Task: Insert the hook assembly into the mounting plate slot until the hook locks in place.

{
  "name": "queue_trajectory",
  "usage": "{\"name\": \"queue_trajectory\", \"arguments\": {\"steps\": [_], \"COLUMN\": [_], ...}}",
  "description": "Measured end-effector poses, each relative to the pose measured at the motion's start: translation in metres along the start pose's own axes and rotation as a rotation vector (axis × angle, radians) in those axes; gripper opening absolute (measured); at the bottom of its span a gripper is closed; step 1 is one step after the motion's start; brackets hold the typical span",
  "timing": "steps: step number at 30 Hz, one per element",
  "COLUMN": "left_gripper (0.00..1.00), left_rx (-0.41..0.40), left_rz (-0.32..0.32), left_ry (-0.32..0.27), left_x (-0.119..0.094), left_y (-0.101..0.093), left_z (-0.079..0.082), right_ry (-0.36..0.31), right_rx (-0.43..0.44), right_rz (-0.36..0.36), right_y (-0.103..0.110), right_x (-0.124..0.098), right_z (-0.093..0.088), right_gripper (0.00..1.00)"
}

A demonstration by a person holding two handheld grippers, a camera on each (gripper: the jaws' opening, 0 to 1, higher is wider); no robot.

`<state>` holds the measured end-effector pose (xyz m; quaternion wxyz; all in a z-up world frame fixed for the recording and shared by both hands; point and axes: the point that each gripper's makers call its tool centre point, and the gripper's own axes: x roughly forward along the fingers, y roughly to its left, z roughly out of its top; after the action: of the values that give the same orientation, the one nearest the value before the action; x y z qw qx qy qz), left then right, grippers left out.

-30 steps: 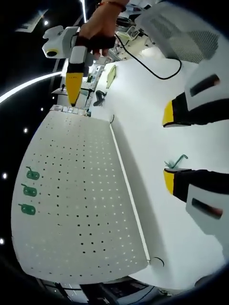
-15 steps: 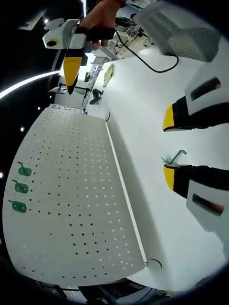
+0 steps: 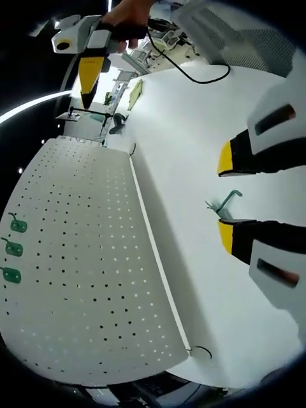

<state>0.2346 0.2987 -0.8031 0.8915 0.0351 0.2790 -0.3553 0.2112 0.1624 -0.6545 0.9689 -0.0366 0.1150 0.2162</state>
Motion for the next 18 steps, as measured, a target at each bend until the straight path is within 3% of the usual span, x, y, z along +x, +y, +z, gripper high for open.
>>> {"name": "queue_trajectory", "arguments": {"steps": [4, 18], "left_gripper": [0.26, 0.22], "left_rx": [-0.049, 0.002], "left_rz": [-0.007, 0.035], "left_ry": [-0.01, 0.041], "left_x": [0.003, 0.018], "left_y": [0.001, 0.01], "left_z": [0.0, -0.012], "right_ry": [0.005, 0.017], "right_rx": [-0.001, 0.025], "right_rz": [0.005, -0.01], "right_y": [0.001, -0.004], "right_x": [-0.003, -0.011], "right_z": [-0.003, -0.013], "right_gripper": [0.39, 0.39]}}
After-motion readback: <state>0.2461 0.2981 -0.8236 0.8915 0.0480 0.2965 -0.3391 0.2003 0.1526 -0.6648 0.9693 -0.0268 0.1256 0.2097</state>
